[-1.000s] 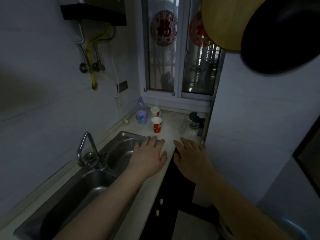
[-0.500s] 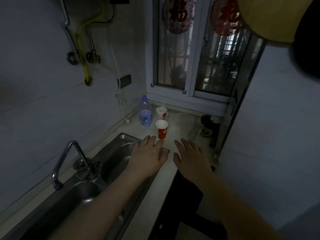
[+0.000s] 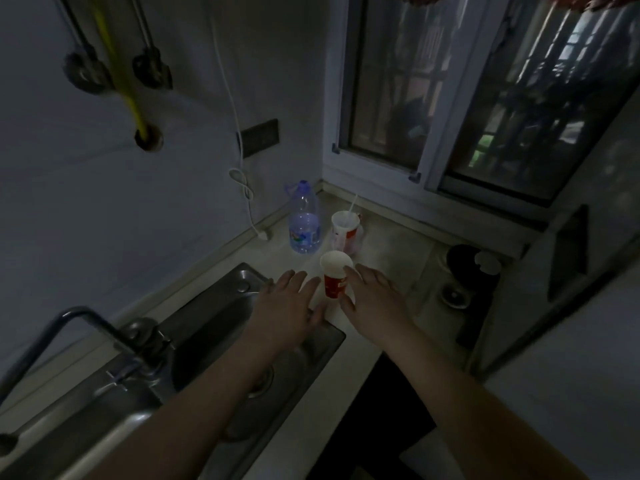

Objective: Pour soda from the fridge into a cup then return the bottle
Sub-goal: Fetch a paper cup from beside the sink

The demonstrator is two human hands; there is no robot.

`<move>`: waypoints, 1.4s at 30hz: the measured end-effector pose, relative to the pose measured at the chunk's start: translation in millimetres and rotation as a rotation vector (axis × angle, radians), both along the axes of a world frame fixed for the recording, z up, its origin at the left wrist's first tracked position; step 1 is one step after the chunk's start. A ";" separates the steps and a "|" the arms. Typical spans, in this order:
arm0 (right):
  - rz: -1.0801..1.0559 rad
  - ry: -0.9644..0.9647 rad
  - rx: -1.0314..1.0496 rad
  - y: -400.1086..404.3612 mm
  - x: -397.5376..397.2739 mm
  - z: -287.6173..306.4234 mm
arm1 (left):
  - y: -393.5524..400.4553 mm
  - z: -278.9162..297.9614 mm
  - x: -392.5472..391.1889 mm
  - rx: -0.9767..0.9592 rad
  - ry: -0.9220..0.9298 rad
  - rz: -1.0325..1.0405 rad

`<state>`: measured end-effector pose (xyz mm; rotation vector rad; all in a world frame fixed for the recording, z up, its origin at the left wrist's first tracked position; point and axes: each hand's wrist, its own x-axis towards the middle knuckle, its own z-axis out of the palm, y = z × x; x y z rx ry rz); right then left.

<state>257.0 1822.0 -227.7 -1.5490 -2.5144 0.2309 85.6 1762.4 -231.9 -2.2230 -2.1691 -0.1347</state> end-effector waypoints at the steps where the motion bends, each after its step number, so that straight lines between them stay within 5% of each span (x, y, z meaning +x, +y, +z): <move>1: 0.006 0.001 -0.006 12.7 -2.0 -4.8 | 8.5 -5.0 -0.6 -0.014 0.009 0.008; 20: 0.107 -0.054 -0.347 181.7 -45.4 -111.9 | 84.2 -79.0 -23.3 -0.078 -0.143 0.126; 35: 0.153 0.086 -0.258 188.3 -55.1 -97.3 | 79.5 -88.8 -32.6 -0.149 -0.205 0.178; 38: 0.188 0.165 -0.238 183.4 -55.8 -75.7 | 80.7 -83.7 -26.0 -0.170 -0.385 0.189; 42: 0.248 0.186 -0.183 164.6 -54.9 -48.1 | 80.5 -79.6 -13.7 -0.242 -0.999 0.487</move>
